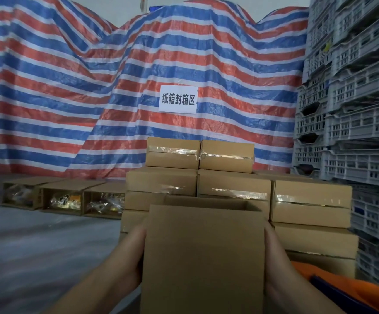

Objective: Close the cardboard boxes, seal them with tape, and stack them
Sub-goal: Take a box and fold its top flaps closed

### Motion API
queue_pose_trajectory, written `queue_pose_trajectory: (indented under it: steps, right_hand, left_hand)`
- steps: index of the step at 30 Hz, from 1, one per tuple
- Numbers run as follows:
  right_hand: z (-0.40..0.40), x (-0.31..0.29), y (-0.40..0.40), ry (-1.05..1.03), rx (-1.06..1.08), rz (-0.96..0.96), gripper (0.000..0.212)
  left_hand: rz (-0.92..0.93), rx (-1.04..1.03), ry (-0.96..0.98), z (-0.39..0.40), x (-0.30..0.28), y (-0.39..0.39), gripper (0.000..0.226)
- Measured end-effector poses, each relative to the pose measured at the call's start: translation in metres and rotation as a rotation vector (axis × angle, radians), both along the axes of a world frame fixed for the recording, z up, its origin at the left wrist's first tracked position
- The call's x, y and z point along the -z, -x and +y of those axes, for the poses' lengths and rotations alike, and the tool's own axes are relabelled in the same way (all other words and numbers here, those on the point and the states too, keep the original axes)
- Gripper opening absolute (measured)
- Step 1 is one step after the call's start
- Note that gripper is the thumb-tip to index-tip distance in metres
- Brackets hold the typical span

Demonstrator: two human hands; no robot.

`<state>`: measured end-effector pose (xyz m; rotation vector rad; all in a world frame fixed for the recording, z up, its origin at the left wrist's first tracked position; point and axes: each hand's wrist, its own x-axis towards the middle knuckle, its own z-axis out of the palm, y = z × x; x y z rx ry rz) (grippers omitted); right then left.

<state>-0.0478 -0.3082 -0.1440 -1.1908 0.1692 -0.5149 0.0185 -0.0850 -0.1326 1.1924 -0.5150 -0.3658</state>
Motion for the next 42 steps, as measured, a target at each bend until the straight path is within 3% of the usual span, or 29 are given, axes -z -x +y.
queue_pose_trajectory:
  steps: [4, 9, 14, 20, 24, 28, 30, 33, 36, 40, 42]
  right_hand:
    - [0.001, 0.002, -0.002, -0.035, 0.013, 0.011, 0.063]
    - [0.002, -0.001, -0.003, -0.071, 0.027, 0.040, 0.062]
    - [0.006, -0.004, 0.003, -0.092, 0.040, 0.084, 0.060]
    - [0.010, -0.008, 0.011, 0.062, 0.020, 0.177, 0.052]
    - [0.008, -0.012, 0.015, 0.164, 0.017, 0.195, 0.034]
    - [0.000, -0.009, 0.013, 0.190, -0.044, 0.161, 0.047]
    - [-0.001, -0.009, 0.011, 0.188, -0.052, 0.130, 0.046]
    - [0.003, -0.011, 0.014, 0.203, -0.086, 0.083, 0.023]
    - [0.003, -0.011, 0.013, 0.213, -0.064, 0.110, 0.021]
    - [0.001, -0.004, 0.006, 0.210, -0.010, 0.178, 0.036]
    - [0.001, -0.003, 0.005, 0.193, -0.009, 0.168, 0.043]
  left_hand:
    - [0.023, -0.170, 0.047, -0.001, -0.003, -0.002, 0.050]
    - [-0.053, -0.056, -0.042, 0.003, -0.007, -0.001, 0.019]
    - [-0.112, -0.023, -0.097, 0.009, -0.006, -0.009, 0.021]
    - [-0.194, -0.014, -0.099, 0.010, -0.003, -0.010, 0.017]
    - [-0.231, -0.052, -0.123, 0.009, -0.002, -0.011, 0.031]
    - [-0.193, 0.096, -0.110, 0.017, -0.004, -0.020, 0.077]
    - [-0.205, 0.169, -0.092, 0.022, -0.005, -0.021, 0.085]
    - [-0.193, 0.145, -0.047, 0.020, -0.005, -0.017, 0.077]
    - [-0.178, 0.083, -0.072, 0.017, -0.003, -0.018, 0.066]
    - [-0.199, 0.026, -0.115, 0.013, -0.005, -0.015, 0.032]
    - [-0.168, -0.025, -0.121, 0.012, -0.003, -0.012, 0.029]
